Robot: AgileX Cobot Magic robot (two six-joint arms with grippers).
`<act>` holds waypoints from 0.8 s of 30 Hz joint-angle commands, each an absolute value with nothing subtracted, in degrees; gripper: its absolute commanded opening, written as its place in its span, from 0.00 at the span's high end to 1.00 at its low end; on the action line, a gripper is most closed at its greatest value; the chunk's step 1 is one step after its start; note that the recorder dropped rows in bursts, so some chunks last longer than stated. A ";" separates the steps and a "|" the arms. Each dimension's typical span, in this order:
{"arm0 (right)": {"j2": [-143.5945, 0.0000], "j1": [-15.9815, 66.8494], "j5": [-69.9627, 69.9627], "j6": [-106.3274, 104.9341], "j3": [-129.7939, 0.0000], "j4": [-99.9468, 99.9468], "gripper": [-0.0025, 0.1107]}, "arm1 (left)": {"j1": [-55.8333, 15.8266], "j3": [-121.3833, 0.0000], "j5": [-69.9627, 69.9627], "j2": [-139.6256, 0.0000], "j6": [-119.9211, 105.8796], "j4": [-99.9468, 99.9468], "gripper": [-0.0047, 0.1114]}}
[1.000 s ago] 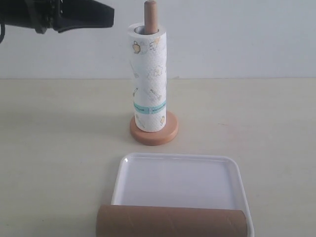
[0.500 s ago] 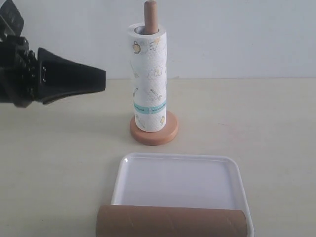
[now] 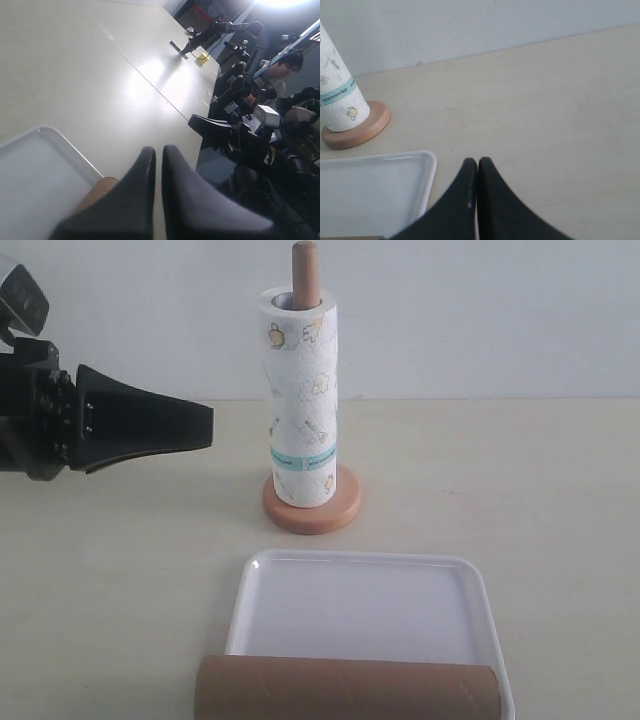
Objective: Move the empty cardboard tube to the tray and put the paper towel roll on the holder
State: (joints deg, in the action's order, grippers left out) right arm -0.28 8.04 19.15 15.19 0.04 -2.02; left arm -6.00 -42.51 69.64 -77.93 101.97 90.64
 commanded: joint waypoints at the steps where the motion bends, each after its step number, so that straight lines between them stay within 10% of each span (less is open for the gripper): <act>1: 0.00 7.94 18.93 15.05 0.00 -2.07 0.98 | -6.01 -42.26 69.96 -77.37 101.40 90.20 0.92; 24: 0.00 7.94 18.93 15.08 0.00 -2.07 0.98 | -6.01 -33.51 57.00 -51.60 90.00 90.88 0.92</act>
State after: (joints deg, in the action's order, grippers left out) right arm -0.28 8.04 19.15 15.19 0.04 -2.02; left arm -6.00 -36.32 62.77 -55.77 90.84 90.87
